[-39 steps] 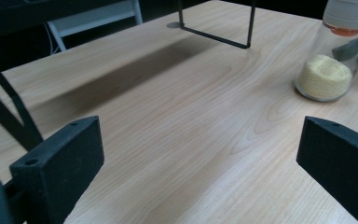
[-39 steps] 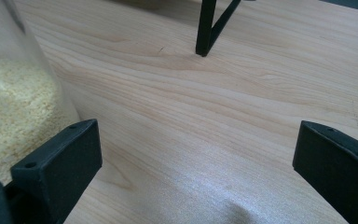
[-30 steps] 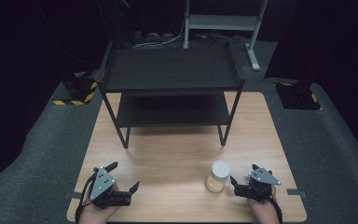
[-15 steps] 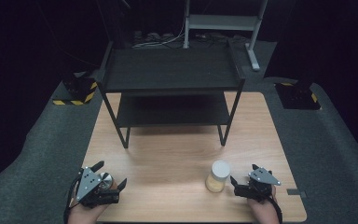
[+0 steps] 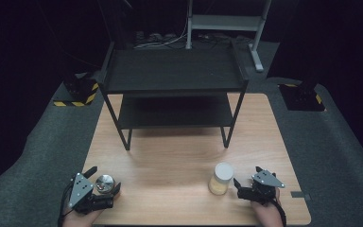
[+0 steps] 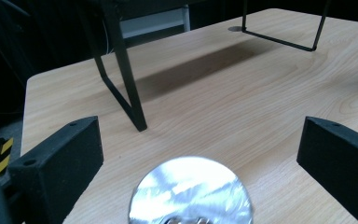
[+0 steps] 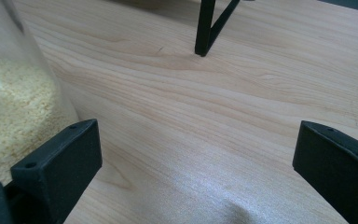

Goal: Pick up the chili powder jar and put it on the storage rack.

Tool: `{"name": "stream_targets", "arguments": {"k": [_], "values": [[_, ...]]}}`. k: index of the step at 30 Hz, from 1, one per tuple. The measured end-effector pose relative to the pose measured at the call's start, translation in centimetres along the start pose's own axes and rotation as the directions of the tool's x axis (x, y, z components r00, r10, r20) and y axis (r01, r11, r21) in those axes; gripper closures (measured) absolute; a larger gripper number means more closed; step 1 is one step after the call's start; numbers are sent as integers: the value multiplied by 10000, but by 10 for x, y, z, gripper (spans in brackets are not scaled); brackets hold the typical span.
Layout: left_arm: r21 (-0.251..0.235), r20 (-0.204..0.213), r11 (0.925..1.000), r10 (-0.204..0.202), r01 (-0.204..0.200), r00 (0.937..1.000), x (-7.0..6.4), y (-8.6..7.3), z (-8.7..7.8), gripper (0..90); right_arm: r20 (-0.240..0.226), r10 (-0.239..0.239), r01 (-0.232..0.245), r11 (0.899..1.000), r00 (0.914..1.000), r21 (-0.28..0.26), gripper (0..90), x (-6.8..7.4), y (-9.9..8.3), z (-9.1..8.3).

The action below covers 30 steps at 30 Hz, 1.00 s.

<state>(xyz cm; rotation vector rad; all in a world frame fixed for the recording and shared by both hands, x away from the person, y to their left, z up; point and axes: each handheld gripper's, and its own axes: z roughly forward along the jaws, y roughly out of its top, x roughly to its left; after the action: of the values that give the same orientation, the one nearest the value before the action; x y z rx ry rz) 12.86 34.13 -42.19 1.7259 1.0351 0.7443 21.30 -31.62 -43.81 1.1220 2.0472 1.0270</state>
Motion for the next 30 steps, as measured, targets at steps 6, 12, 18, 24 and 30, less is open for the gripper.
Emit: {"name": "stream_targets", "arguments": {"k": [6, 12, 18, 24, 30], "values": [[71, 21, 9999, -84, 84, 10000, 2, -9, -1, 15, 19, -18, 18, 10000, 10000, 8, 5, 1, 0, 0], [18, 262, 9993, -384, 384, 9989, 7, -21, -1, 72, 28, -19, 19, 10000, 10000, 7, 6, 1, 0, 0], [-110, 342, 9989, -452, 456, 9984, 11, -28, -2, 163, 36, -45, 45, 10000, 10000, 19, 5, 1, 0, 0], [-120, 503, 9989, -442, 449, 9978, 17, -33, -2, 239, 48, -46, 46, 10000, 10000, 12, 6, 1, 0, 0], [-71, 605, 9992, -387, 392, 9974, 19, -35, -1, 300, 59, -24, 24, 10000, 10000, 18, 6, 2, 0, 0]]}}
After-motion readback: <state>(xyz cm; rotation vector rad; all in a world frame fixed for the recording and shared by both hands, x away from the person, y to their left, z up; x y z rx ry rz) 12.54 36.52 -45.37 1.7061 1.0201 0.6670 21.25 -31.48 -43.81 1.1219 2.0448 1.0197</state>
